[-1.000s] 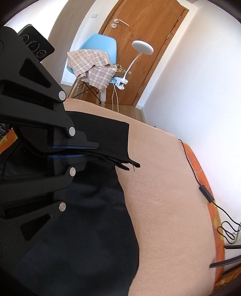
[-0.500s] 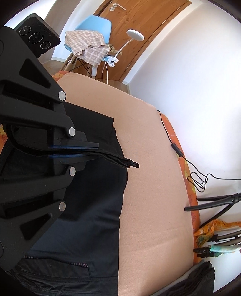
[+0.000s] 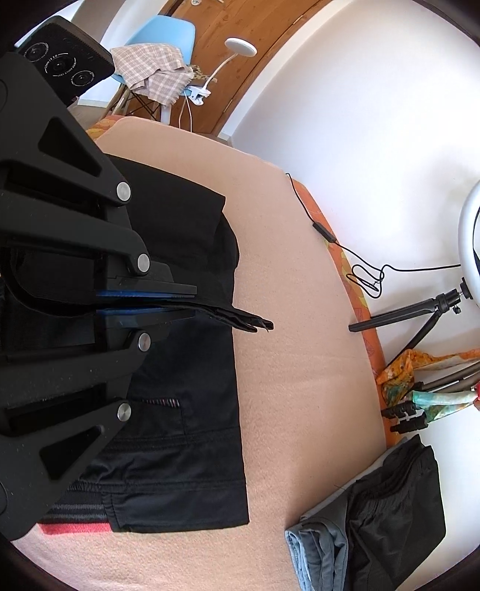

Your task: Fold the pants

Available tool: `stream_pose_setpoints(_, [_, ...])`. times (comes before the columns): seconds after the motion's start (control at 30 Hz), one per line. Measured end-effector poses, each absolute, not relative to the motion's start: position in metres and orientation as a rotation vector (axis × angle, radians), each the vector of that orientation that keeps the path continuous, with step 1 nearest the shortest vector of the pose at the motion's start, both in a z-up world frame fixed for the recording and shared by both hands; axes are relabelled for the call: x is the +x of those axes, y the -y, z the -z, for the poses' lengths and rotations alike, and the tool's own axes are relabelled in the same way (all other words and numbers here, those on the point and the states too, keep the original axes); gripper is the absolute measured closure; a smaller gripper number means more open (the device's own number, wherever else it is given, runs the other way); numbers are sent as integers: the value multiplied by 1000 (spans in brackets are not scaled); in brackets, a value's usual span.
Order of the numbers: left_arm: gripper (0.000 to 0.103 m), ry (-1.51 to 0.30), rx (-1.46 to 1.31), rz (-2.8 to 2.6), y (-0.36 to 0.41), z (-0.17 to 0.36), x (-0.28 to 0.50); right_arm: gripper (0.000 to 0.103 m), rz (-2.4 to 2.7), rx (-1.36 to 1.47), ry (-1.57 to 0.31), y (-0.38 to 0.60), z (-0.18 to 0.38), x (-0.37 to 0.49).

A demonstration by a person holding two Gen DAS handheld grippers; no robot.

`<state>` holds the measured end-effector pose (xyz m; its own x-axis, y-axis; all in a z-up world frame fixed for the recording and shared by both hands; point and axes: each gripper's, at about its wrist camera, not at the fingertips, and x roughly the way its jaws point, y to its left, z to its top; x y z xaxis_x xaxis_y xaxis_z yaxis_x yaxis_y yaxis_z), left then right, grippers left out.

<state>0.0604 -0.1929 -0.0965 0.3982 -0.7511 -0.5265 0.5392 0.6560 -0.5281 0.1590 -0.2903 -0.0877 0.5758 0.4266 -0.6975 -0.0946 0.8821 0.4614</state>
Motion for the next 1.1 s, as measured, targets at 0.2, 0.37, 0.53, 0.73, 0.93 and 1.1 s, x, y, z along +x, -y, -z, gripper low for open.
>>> stream_pose_setpoints(0.2, [100, -841, -278, 861, 215, 103, 71, 98, -272, 409, -911, 318, 95, 158])
stream_pose_setpoints(0.37, [95, -894, -222, 877, 229, 108, 73, 98, -258, 402, -915, 326, 101, 160])
stream_pose_setpoints(0.53, [86, -963, -195, 909, 219, 106, 63, 98, -238, 389, -932, 332, 111, 162])
stream_pose_setpoints(0.73, [83, -962, -306, 873, 159, 95, 54, 99, -224, 365, -946, 338, 118, 157])
stream_pose_setpoints(0.93, [79, -906, -294, 620, 98, 96, 68, 99, -190, 340, -970, 346, 130, 160])
stream_pose_setpoints(1.1, [79, -949, -334, 522, 74, 113, 75, 99, -161, 314, -951, 351, 124, 159])
